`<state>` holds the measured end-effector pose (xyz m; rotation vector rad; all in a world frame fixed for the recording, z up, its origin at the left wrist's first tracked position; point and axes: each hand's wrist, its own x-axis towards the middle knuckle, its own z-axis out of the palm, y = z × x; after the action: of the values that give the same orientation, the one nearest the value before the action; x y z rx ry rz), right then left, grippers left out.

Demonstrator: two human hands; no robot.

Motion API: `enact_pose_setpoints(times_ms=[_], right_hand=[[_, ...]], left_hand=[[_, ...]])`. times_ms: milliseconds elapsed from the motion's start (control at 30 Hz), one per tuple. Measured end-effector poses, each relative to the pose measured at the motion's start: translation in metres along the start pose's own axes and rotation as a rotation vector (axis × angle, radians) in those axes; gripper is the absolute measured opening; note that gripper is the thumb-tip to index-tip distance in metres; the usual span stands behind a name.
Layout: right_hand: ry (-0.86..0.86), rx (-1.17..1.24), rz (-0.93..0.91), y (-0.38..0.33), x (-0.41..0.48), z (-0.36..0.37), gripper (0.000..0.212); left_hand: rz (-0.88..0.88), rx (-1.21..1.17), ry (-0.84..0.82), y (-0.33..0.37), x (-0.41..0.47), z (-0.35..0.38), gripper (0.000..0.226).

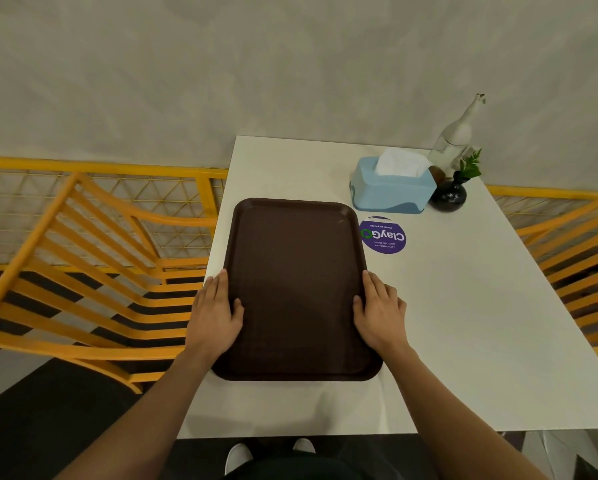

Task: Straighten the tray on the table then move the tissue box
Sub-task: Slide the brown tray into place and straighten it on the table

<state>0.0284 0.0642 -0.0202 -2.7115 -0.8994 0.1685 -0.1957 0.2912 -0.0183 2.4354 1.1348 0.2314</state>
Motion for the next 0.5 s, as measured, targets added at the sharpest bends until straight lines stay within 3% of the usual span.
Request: enact_pose_setpoints(times_ms=[500], right_hand=[[-0.063, 0.016, 0.010, 0.015, -0.008, 0.000, 0.063]], left_hand=[[0.007, 0.002, -0.011, 0.010, -0.009, 0.000, 0.068]])
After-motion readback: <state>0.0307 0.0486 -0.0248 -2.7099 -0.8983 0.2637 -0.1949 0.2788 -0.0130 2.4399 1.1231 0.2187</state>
